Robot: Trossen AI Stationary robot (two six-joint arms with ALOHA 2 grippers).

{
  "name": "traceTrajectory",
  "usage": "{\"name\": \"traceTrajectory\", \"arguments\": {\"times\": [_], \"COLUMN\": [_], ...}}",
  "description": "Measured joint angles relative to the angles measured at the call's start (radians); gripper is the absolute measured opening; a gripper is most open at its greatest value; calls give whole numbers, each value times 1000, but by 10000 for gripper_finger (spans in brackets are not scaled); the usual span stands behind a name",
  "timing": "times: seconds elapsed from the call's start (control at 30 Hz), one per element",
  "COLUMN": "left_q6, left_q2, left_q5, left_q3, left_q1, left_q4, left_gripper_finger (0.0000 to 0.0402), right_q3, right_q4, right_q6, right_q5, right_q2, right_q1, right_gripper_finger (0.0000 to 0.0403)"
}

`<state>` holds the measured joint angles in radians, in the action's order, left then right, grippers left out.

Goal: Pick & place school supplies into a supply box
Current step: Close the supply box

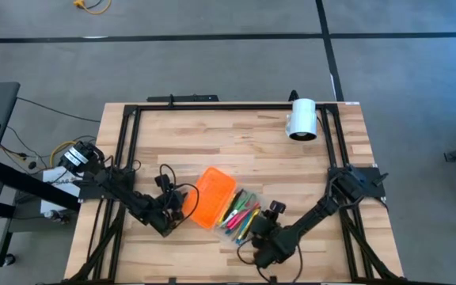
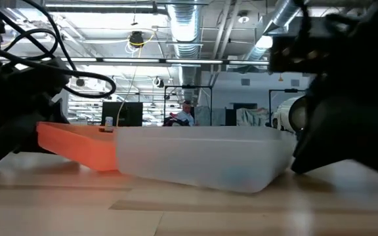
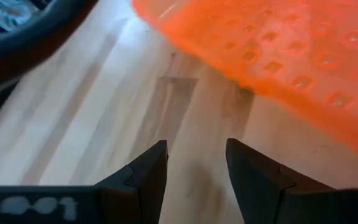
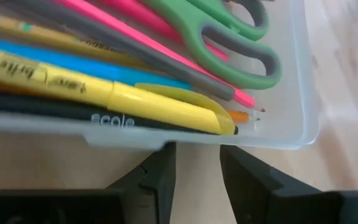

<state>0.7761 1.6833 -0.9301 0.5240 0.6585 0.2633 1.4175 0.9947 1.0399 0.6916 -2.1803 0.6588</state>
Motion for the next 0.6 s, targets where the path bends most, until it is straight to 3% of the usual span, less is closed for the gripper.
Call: {"name": "traceTrajectory", "arguments": {"times": [0.6], "left_q6": [51], "left_q2": [0], "left_q5": [57], "left_q3": [-2], "left_q1": [76], "left_q4": [16], "left_gripper_finger": [157], "right_q3": [-31], "right_q4": [18], "right_q6": [-210], "right_q5": [55], "right_q2": [1], "right_q1": [-185], "right_gripper_finger": [118]}}
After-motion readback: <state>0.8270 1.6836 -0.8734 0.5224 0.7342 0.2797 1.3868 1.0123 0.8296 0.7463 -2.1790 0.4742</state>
